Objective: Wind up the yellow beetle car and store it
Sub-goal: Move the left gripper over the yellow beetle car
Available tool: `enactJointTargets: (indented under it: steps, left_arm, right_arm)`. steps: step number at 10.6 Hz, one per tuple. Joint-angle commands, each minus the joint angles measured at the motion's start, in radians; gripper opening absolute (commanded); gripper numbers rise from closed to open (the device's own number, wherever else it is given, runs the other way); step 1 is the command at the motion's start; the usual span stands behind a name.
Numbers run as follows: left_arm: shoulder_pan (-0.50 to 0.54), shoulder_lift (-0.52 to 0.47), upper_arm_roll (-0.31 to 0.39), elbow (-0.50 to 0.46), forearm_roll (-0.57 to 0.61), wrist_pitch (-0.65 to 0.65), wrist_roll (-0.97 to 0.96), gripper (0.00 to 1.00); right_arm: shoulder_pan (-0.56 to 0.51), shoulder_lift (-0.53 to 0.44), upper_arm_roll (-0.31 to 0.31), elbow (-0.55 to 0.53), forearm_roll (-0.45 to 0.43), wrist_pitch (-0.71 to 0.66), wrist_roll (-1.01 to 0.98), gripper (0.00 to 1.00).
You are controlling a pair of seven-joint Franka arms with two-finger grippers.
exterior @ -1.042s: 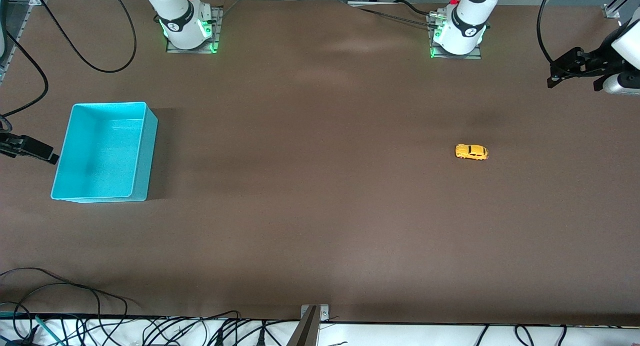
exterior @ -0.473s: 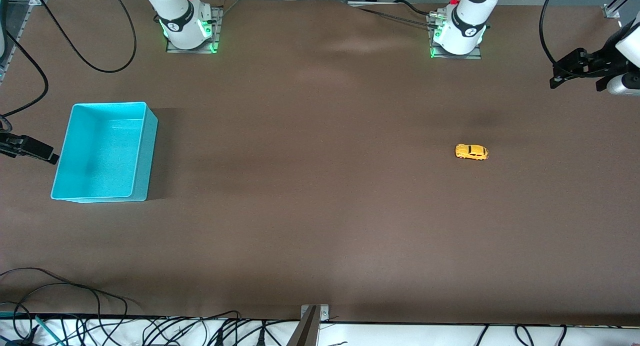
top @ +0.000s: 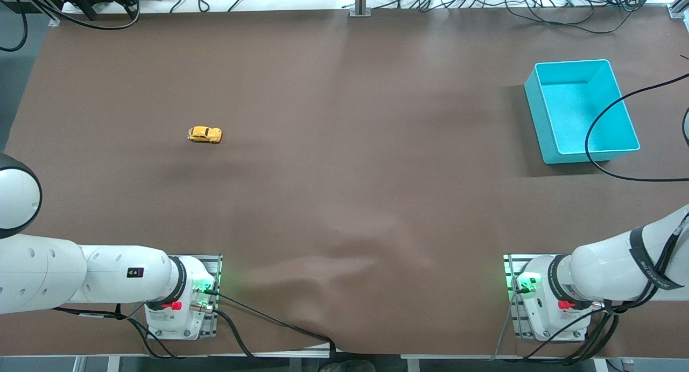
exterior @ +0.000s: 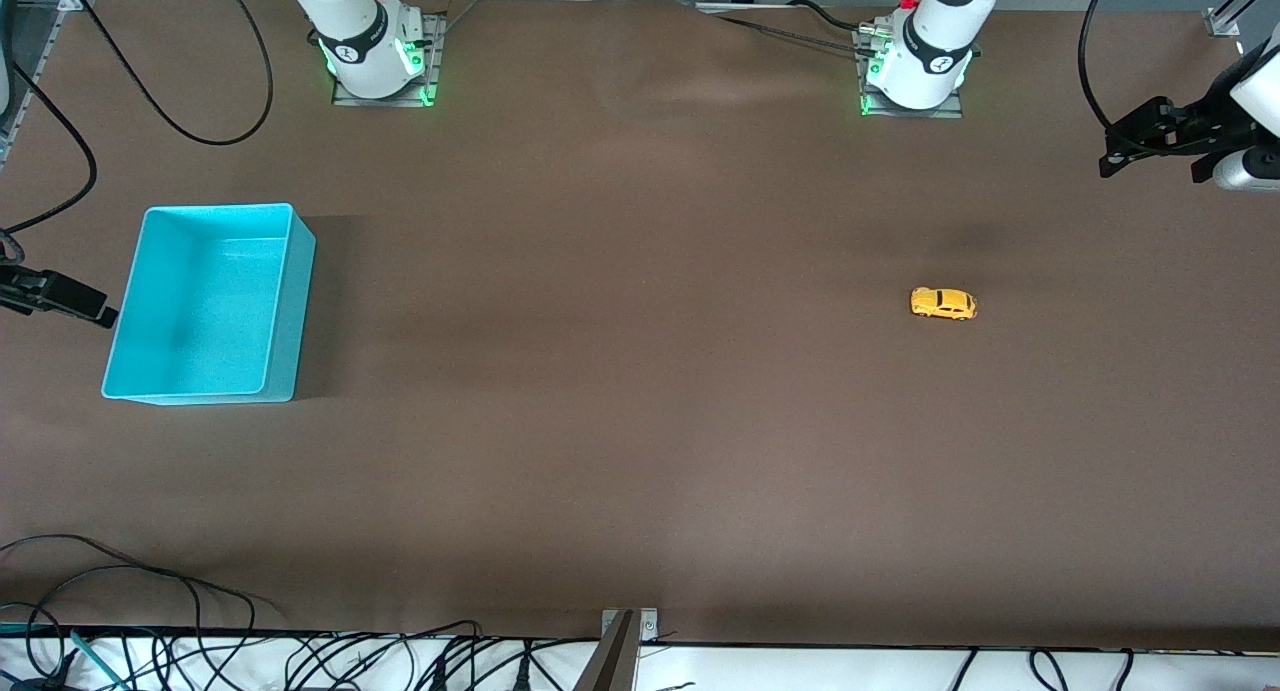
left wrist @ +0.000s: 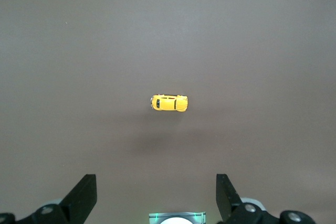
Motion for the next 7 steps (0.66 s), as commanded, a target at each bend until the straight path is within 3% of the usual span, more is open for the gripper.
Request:
enactJointTargets:
  steps: [1,7]
  left_arm:
    - [0.004,0.033,-0.007,0.038,0.024,-0.028,-0.001,1.00]
    - [0.040,0.111,-0.007,-0.017,0.025,0.043,-0.004,1.00]
  right_arm:
    - [-0.005,0.000,0.002,0.007,0.020,-0.001,0.008,1.00]
    - [-0.004,0.000,0.002,0.007,0.020,0.013,0.011,1.00]
